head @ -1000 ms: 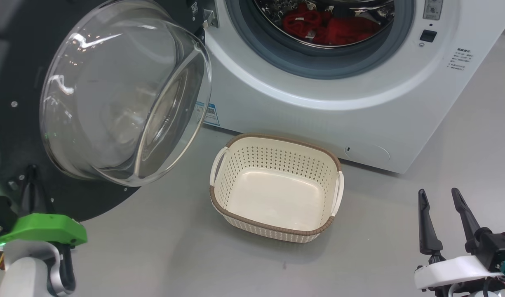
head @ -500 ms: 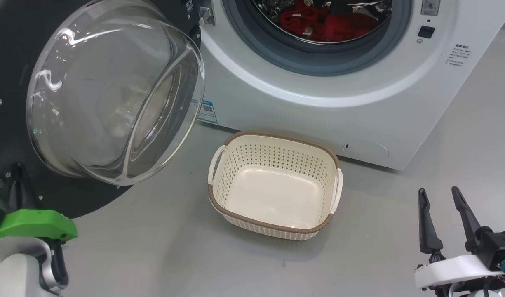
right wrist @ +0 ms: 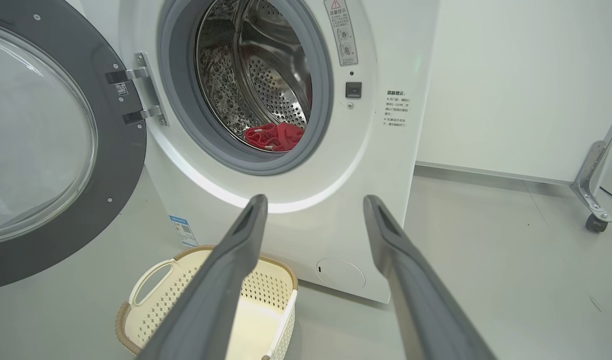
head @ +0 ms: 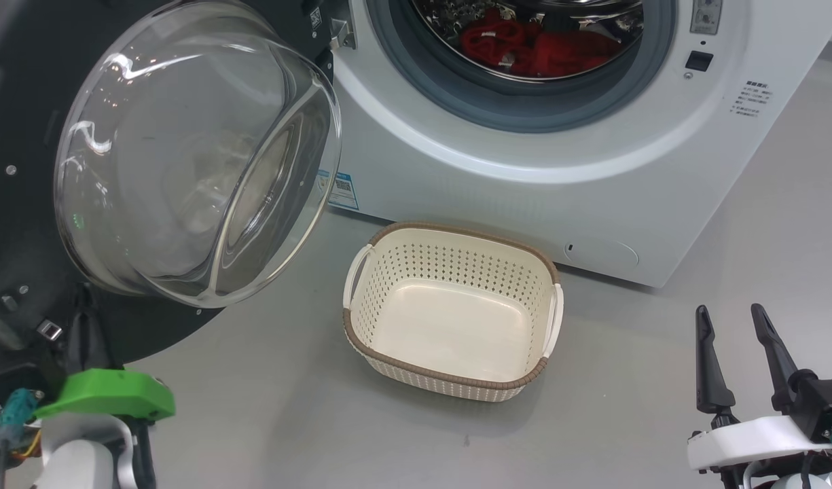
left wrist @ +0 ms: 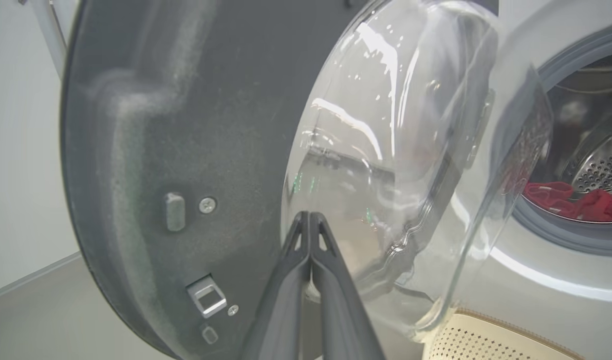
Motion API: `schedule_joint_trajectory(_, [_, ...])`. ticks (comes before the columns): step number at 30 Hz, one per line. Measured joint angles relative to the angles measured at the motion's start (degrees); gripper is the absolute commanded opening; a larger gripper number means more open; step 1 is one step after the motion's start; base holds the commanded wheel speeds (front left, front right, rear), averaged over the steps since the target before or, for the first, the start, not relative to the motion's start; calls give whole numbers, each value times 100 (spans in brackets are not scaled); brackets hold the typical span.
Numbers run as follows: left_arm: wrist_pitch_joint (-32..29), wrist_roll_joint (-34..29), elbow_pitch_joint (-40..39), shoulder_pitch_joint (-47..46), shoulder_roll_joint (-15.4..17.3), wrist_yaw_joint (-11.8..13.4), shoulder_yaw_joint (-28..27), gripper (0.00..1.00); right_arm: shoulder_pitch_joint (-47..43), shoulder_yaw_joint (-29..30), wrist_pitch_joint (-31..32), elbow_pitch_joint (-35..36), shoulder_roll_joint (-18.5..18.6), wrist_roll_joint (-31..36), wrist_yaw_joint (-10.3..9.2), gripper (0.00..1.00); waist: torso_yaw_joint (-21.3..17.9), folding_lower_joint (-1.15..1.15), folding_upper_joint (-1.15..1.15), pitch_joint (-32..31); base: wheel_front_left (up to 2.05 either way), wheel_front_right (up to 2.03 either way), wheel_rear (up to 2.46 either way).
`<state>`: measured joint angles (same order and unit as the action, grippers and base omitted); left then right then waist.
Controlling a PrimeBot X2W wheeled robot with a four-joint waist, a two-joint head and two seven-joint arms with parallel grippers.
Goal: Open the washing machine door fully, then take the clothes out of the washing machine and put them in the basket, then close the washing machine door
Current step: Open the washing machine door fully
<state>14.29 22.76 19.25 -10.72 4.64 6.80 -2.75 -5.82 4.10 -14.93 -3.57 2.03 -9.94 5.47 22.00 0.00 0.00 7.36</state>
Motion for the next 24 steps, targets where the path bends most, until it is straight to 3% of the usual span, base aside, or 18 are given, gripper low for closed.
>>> schedule_joint_trajectory(8, [13, -130, -480, 511, -178, -63, 435, 0, -6, 20, 0, 0, -2, 0, 2, 100, 9, 0, 0, -36, 0, 0, 0])
schedule_joint_trajectory(23, [14, -305, -745, 1072, -202, -609, 1601, 0, -14, -296, 0, -62, -2, -20, 45, 100, -330, 0, 0, -185, 0, 0, 0])
schedule_joint_trajectory(24, [14, -305, -748, 1073, -203, -610, 1626, 7, -14, -319, 0, -62, 0, -29, 45, 100, -371, 0, 0, -190, 0, 0, 0])
